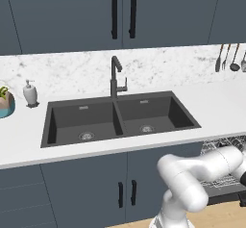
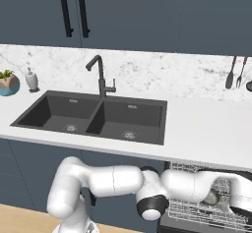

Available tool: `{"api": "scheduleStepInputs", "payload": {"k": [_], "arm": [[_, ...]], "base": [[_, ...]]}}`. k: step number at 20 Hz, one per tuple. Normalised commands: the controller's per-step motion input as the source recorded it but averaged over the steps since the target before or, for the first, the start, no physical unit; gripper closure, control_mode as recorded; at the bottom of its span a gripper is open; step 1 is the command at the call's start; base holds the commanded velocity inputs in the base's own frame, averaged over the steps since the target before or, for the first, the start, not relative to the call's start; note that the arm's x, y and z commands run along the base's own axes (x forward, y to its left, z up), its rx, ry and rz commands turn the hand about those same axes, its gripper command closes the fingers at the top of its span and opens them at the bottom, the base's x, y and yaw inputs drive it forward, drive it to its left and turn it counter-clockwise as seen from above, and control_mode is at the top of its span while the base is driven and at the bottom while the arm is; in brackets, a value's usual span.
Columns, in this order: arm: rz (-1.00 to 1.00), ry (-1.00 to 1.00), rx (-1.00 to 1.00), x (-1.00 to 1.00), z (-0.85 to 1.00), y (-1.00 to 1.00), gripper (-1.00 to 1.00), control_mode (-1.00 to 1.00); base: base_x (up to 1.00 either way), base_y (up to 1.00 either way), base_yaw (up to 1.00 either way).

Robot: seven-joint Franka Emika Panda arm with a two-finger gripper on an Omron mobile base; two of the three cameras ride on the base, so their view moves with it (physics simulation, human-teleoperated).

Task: Pick up the cup and bowl from the counter, place them in the dishwasher, and close the dishwasher door.

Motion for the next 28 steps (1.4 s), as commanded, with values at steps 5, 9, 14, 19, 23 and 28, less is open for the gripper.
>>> {"api": "scheduleStepInputs", "payload": {"k": [5,9,14,19,23,28], "arm": [[-0.12,0.19,0.17,-0.82,0.00,0.15,-1.00,-1.00],[-0.10,0.14,0.10,-0.45,-0.14,0.25,-1.00,-1.00],[-0.09,0.02,0.03,0.00,-0.35,0.43,-1.00,-1.00],[-0.06,0.00,0.03,0.22,-0.51,0.44,-1.00,-1.00],[-0.04,0.00,0.01,0.55,-0.41,0.42,-1.00,-1.00],[-0.02,0.00,0.00,0.79,-0.34,0.33,-1.00,-1.00]], "base": [[0.00,0.00,0.00],[0.00,0.00,0.00],[0.00,0.00,0.00],[0.00,0.00,0.00],[0.00,0.00,0.00],[0.00,0.00,0.00]]}}
